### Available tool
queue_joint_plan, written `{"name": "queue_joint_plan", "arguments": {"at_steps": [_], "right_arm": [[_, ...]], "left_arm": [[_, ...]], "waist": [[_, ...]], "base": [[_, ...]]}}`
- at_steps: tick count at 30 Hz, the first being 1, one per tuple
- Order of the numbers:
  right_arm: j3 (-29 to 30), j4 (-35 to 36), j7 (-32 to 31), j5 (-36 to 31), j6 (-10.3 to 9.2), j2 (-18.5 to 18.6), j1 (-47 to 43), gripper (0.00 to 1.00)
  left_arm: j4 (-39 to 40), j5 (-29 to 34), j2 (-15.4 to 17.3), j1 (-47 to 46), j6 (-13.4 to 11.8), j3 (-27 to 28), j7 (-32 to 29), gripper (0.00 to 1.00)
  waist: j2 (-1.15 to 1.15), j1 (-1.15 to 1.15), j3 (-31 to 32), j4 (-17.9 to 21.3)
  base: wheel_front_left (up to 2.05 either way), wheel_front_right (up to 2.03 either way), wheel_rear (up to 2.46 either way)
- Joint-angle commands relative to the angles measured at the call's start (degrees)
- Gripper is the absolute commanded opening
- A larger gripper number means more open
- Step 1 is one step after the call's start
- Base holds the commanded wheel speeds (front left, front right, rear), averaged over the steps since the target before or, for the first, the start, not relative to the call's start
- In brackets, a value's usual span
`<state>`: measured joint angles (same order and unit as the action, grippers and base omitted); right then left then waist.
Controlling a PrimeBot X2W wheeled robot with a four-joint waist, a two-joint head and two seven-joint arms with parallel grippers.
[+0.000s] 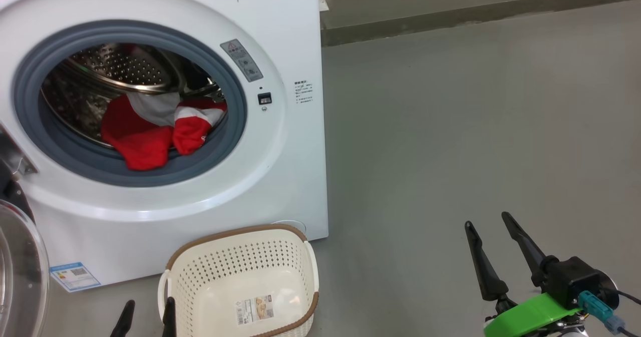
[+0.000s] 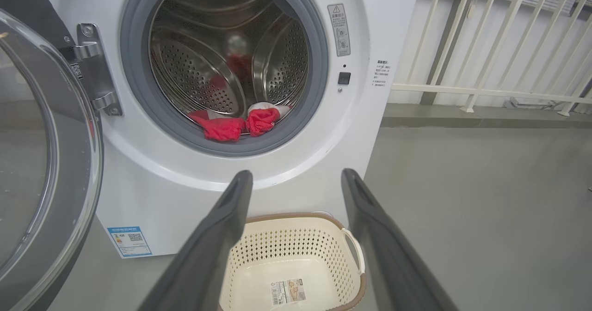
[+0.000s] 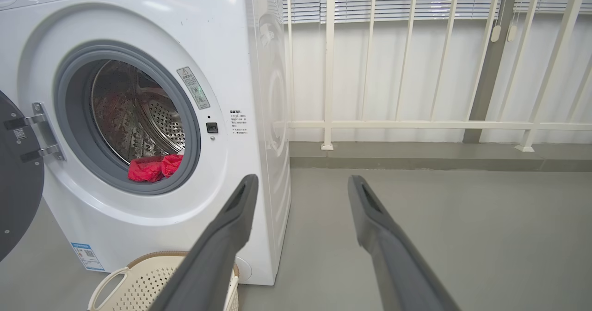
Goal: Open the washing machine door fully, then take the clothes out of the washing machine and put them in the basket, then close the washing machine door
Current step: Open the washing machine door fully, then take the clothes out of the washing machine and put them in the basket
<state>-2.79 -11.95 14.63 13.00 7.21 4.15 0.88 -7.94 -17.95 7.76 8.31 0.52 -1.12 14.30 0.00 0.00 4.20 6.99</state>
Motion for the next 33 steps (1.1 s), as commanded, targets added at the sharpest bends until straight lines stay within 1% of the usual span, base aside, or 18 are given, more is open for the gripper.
{"name": "queue_joint_plan", "arguments": {"at_steps": [1,11,15,17,20,23,33], "right_arm": [[-1.14,1.20,0.37,-0.47,0.28,0.64,0.50,1.00],[-1.90,0.40,0.37,-0.30,0.28,1.11,0.07,1.00],[-1.83,0.03,0.37,-0.09,0.28,1.19,0.04,1.00],[-1.71,0.00,0.37,-0.06,0.28,1.15,0.04,1.00],[-1.64,-0.03,0.37,-0.06,0.28,1.06,0.03,1.00],[-1.60,-0.10,0.37,-0.04,0.28,0.91,0.08,1.00],[-1.66,-0.35,0.37,0.10,0.28,0.74,0.33,1.00]], "left_arm": [[0.95,0.70,0.20,-1.38,0.25,2.46,0.69,1.00],[-0.21,3.54,-2.14,-1.58,2.31,5.31,0.69,1.00],[0.83,4.34,-3.12,-1.65,2.49,6.83,0.70,1.00],[1.46,3.92,-3.52,-1.66,3.03,7.27,0.70,1.00],[2.27,4.56,-3.68,-1.44,3.78,7.02,0.70,1.00],[3.14,3.86,-4.17,-1.15,4.75,7.53,0.70,1.00],[1.70,4.75,-4.65,-1.39,5.74,8.64,0.70,1.00]], "waist": [[0.00,0.00,0.13,-0.01],[0.00,0.00,0.49,0.37],[0.00,0.00,0.31,0.58],[0.00,0.00,0.27,0.59],[0.00,0.00,0.24,0.57],[0.00,0.00,0.14,0.38],[0.00,0.00,-0.03,0.18]], "base": [[0.00,0.00,0.00],[0.00,0.00,0.00],[0.00,0.00,0.00],[0.00,0.00,0.00],[0.00,0.00,0.00],[0.00,0.00,0.00],[0.00,0.00,0.00]]}}
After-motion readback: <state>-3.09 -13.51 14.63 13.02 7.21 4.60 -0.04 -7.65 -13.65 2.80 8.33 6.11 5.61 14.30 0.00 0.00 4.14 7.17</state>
